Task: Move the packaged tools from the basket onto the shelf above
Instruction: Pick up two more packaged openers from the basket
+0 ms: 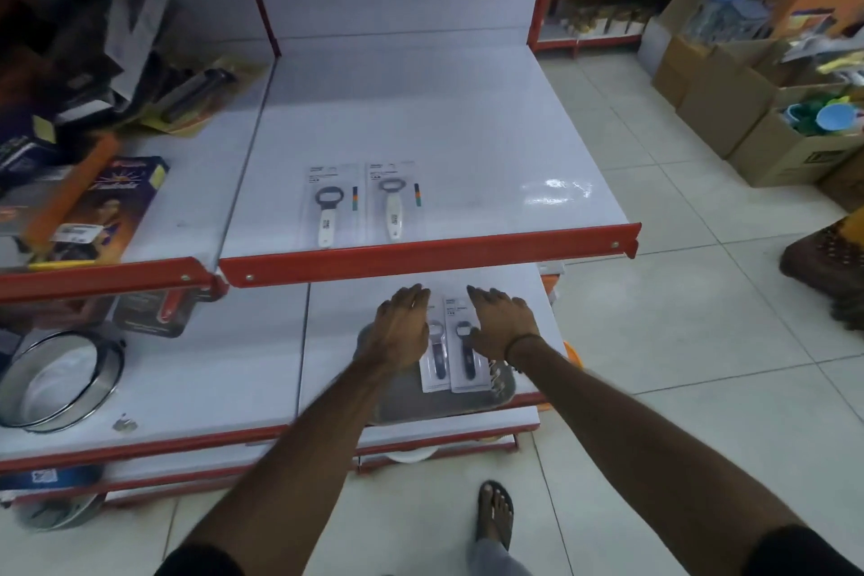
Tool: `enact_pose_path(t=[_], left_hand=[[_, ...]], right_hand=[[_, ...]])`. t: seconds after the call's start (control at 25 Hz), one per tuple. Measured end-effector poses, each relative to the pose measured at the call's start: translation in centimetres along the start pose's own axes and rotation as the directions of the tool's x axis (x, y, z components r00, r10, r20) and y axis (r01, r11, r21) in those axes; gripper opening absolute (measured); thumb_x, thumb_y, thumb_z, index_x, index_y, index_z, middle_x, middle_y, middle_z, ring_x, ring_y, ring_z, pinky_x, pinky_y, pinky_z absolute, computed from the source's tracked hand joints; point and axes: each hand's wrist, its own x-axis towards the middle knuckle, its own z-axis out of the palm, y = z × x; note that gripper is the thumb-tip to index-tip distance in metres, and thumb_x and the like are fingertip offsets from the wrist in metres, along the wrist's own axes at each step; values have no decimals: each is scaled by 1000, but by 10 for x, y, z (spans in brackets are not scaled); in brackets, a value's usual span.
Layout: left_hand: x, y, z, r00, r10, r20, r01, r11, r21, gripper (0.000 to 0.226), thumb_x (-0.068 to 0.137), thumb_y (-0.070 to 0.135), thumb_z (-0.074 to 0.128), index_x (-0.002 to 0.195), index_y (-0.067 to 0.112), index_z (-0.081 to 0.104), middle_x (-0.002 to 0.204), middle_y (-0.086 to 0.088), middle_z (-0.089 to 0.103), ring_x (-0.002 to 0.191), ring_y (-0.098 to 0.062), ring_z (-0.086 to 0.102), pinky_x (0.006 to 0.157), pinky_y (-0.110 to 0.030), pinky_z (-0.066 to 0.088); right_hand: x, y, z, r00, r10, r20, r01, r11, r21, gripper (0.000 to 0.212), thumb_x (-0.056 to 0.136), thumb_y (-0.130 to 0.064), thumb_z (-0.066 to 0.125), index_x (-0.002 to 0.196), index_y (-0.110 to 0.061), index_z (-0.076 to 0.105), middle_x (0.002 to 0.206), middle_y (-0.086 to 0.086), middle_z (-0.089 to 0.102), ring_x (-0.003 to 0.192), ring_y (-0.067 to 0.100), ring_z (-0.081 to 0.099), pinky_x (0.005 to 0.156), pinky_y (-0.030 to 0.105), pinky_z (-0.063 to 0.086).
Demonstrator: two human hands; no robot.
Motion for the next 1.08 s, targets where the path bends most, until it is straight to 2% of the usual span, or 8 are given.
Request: enact_pose_path(t=[0.08,0.16,0.28,0.4,0.52,0.64,0.88,1.08], left_hand=[[19,3,9,995,-3,99,2,1000,7,67,97,22,54,156,15,22,166,-7,21,153,-34,20,124,-54,23],[34,2,13,992,-1,127,0,1000,6,68,97,21,55,156,13,22,166,-7,23,154,-33,18,126,-53,16],[42,-8,16,997,74,-20,-75,997,-13,59,88,22,65,143,13,45,146,-10,55,132,-33,55,113,-49,45],[30,-6,0,992,72,-107,-85,988,-128,32,88,9,61,120,7,63,123,-13,65,109,-33,65,96,-47,56],[0,5,-24,997,67,-43,-76,966,-249,25,94,6,51,117,10,58,118,-14,66,101,-32,66,89,-44,58],[-41,11,-43,995,97,-5,-94,953,-287,20,98,14,51,116,21,49,119,-10,70,96,-27,69,81,-44,63],[-98,45,-141,936,151,-320,-263,900,-347,34,99,10,47,132,12,58,134,-8,65,119,-21,63,107,-33,50],[-57,71,-252,837,87,-540,-373,813,-447,31,91,0,50,114,9,69,114,-7,73,100,-13,64,90,-14,44]], right_hand=[[25,11,7,995,-16,102,21,999,-42,79,92,-32,55,157,-19,12,165,3,21,153,27,17,123,54,14],[39,15,10,988,-54,142,64,996,-67,75,93,-26,53,156,-19,14,164,4,24,152,27,19,123,54,14],[43,14,8,992,-125,-19,124,991,-51,59,89,-22,56,146,-17,39,150,8,47,140,29,41,115,50,31],[30,15,2,966,-186,-182,196,980,41,38,89,-17,54,126,-13,61,131,11,61,123,32,54,102,42,46],[4,13,-7,974,-164,-157,201,943,266,26,91,-14,51,113,-14,64,118,13,68,105,35,64,90,44,57],[-30,5,-15,966,-155,-207,218,920,326,18,94,-16,51,110,-19,60,118,8,70,104,31,66,87,38,60],[-100,-16,-93,831,-107,-545,354,858,372,20,96,-9,50,112,-12,62,110,7,69,91,20,62,69,18,46],[-99,-21,-202,760,-36,-649,455,743,491,20,93,-6,47,99,-15,63,96,7,70,81,26,65,69,34,55]])
